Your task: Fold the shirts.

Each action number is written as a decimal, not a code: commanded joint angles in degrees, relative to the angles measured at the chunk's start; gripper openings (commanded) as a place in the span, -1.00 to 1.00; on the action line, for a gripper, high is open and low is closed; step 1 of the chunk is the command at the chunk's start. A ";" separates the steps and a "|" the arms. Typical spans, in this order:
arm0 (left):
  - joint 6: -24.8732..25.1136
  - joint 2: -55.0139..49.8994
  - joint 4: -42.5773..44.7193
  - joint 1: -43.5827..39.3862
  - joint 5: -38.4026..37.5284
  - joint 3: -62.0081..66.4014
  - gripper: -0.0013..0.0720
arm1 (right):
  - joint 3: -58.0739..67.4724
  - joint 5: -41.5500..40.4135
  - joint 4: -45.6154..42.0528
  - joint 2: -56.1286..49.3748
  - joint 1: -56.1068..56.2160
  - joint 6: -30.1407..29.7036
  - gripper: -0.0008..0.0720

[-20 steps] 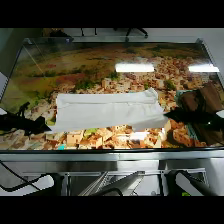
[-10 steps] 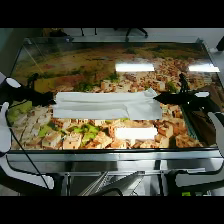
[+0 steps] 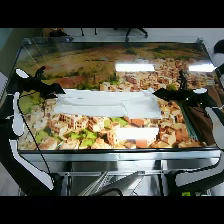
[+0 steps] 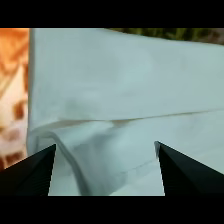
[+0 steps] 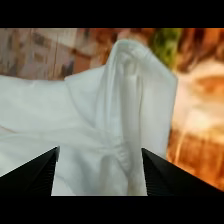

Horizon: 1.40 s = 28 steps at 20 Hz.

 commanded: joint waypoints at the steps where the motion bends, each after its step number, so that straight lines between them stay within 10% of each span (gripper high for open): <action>1: -1.77 -1.29 -0.61 0.70 -7.50 4.94 0.93 | 3.04 1.64 -2.56 -0.37 -3.50 2.12 0.71; 11: -4.61 -1.18 -8.57 -3.43 -13.07 10.47 0.93 | 3.10 9.70 -2.34 -10.62 0.13 2.58 0.95; 12: -4.57 -1.18 -10.54 -4.61 -12.37 10.47 0.70 | 3.13 9.66 -2.34 -10.86 0.83 2.56 0.86; 14: -3.96 -1.20 -11.19 -7.54 -10.51 10.47 -0.35 | 3.19 9.70 -2.32 -10.82 1.51 2.51 -0.16; 16: -3.39 -1.31 -11.21 -10.88 -7.41 10.47 -0.85 | 3.69 10.19 -2.36 -10.60 1.66 1.88 -0.79; 28: -9.35 -13.16 -11.21 -42.58 17.35 10.47 -0.93 | 35.85 35.85 -2.36 -2.86 0.33 15.39 -0.93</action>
